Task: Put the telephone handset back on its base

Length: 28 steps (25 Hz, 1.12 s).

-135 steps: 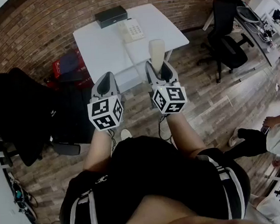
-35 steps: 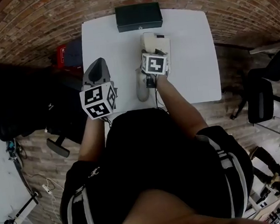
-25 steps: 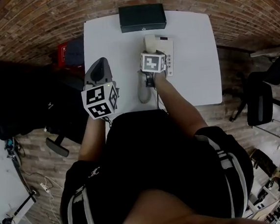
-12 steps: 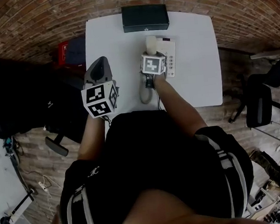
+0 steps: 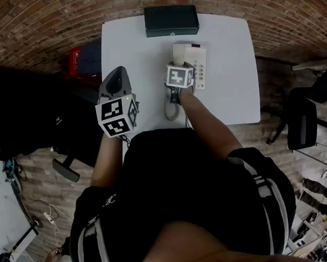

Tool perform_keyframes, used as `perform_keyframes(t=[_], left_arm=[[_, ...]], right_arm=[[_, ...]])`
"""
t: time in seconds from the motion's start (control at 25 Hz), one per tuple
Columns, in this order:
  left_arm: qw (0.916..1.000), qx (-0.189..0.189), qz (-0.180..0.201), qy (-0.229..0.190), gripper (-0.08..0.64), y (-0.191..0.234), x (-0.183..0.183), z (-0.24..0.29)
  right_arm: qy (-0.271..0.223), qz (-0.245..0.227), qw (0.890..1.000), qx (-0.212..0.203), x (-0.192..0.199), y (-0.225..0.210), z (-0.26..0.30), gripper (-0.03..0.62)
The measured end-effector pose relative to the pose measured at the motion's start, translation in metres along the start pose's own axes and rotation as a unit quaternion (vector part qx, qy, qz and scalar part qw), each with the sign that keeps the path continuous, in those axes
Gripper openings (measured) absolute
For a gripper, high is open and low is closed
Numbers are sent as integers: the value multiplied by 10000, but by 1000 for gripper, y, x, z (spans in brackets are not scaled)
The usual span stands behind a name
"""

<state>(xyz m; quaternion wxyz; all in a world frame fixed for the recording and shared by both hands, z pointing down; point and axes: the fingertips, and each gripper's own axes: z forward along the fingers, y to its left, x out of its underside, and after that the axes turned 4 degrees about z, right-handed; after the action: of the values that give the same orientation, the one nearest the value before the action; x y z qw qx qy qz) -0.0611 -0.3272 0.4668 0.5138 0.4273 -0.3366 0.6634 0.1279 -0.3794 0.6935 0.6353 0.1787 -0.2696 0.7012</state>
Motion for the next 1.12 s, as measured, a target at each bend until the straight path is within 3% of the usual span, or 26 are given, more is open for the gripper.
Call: perform_keyframes(t=[0.72,0.96,1.12], left_arm=[[10000,2,-54,-80,-5,1,0,-10],[9998,89,-17,-177,-5,-8,-4,-10],[9995,155,-6,-263,-5,-11,-10,-11]], right_arm=[[332,-220,9988,279,2,-1,3,204],[235,147,9995,-176,0,7,1,224],[-163,49,9992,-373,-23,13,-27,258]])
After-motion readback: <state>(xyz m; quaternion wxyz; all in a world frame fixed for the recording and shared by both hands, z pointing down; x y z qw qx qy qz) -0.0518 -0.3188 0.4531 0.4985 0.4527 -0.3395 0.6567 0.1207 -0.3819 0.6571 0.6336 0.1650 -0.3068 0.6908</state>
